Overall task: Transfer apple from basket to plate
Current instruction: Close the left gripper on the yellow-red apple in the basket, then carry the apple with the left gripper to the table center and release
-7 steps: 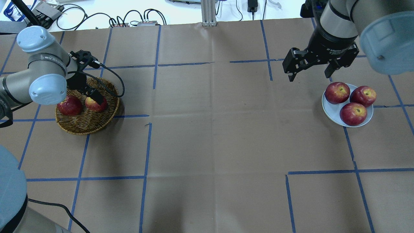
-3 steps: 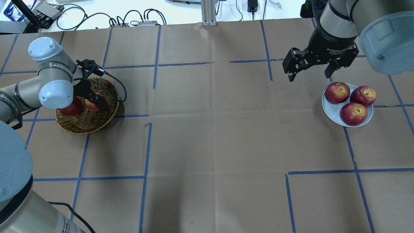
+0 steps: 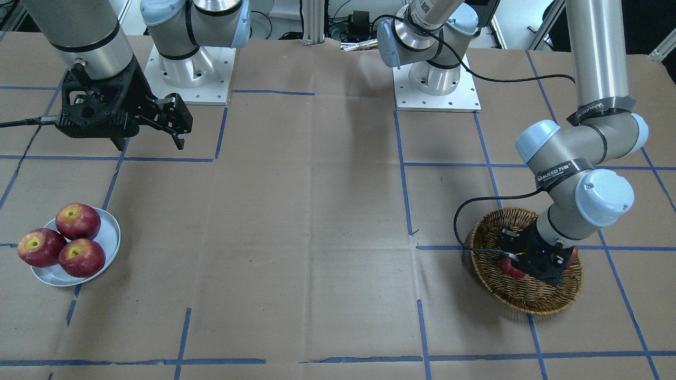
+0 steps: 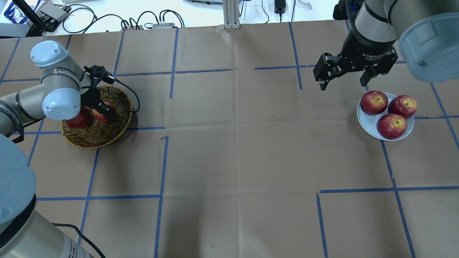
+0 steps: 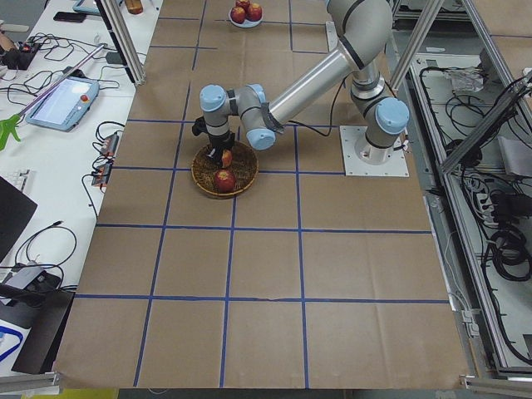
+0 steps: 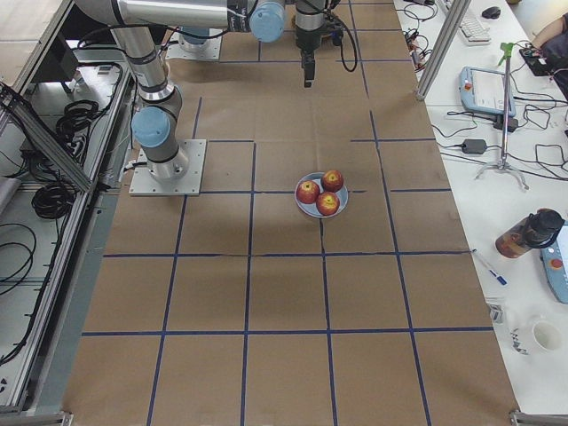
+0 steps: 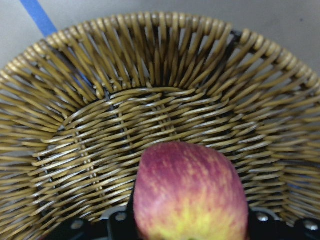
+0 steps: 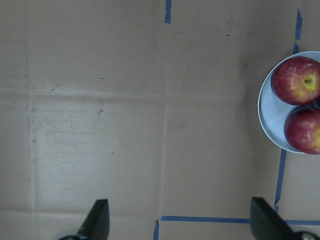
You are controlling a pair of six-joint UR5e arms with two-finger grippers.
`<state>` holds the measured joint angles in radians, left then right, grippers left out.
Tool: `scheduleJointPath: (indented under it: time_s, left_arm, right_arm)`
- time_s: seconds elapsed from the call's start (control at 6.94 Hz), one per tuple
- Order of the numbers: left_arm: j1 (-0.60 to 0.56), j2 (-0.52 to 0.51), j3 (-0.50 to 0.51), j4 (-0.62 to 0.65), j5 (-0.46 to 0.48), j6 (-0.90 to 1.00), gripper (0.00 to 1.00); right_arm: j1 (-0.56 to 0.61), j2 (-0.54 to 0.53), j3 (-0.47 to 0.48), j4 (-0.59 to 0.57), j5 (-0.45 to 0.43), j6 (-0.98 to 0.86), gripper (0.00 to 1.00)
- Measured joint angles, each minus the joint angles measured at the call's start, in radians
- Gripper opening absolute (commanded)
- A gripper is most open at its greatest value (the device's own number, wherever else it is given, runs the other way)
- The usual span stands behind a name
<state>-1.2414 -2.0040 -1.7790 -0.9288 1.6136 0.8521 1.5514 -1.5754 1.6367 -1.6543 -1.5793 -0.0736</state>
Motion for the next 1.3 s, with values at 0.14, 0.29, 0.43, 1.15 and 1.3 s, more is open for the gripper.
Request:
scheduleJointPath:
  time_s: [0.14, 0.29, 0.43, 1.15, 1.3]
  left_arm:
    - [-0.019, 0.042, 0.013, -0.054, -0.003, -0.066, 0.42]
    - [-0.07, 0.09, 0.02, -0.104, -0.007, -0.169, 0.42]
    - [-0.155, 0.127, 0.024, -0.134, -0.01, -0.301, 0.43]
    - [-0.587, 0.069, 0.05, -0.112, -0.039, -0.876, 0.43]
    - [-0.62, 0.016, 0.077, -0.076, -0.064, -0.916, 0.43]
  right_arm:
    - [0.0, 0.0, 0.0, 0.0, 0.0, 0.0, 1.0]
    - [0.0, 0.0, 0.0, 0.001, 0.0, 0.0, 1.0]
    - [0.0, 0.0, 0.0, 0.001, 0.001, 0.0, 1.0]
    - [0.0, 0.0, 0.0, 0.001, 0.001, 0.0, 1.0]
    - [0.0, 0.0, 0.0, 0.001, 0.0, 0.0, 1.0]
